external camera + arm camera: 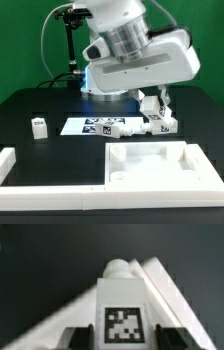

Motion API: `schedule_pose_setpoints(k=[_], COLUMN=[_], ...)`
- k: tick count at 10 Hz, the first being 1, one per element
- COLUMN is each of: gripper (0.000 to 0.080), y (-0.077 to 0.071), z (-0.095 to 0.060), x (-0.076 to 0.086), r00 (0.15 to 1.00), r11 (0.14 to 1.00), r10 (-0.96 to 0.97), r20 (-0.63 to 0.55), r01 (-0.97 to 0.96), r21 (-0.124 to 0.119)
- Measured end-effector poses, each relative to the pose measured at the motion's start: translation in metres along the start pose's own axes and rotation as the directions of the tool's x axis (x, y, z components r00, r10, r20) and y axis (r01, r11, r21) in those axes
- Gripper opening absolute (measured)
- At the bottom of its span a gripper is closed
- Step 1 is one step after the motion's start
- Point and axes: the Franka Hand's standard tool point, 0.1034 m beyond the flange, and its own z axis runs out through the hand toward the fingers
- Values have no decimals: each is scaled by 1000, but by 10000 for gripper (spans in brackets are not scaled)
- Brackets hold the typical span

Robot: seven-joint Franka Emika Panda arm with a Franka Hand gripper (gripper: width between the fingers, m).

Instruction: Assemble one leg

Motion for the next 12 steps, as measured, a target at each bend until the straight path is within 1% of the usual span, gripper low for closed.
schedule_pose_setpoints(k=[1, 2, 3, 4, 5, 6, 7, 8, 9, 10, 11, 12], gripper=[284, 284, 284, 284, 284, 284, 285, 285, 285, 285, 285, 285], y=[-6, -7, -9, -13, -21, -24, -29, -39, -47, -53, -55, -53], z=[1, 1, 3, 6, 12, 14, 13, 11, 12, 9, 9, 12], x=[-2, 0, -1, -2, 1, 6, 7, 4, -2, -3, -6, -7], r00=[998, 989, 978, 963, 945, 926, 915, 898, 890, 862, 839, 838], r11=[1000, 1000, 1000, 999, 996, 994, 993, 990, 987, 982, 977, 976], r10=[-4, -15, -20, -37, -82, -98, -104, -124, -146, -174, -199, -203], r20=[-59, -147, -209, -266, -317, -366, -390, -422, -432, -476, -507, -507], r01=[4, 16, 23, 41, 86, 105, 114, 138, 159, 189, 211, 212], r21=[2, 7, 10, 9, -1, -1, 2, 4, -6, -17, -33, -40])
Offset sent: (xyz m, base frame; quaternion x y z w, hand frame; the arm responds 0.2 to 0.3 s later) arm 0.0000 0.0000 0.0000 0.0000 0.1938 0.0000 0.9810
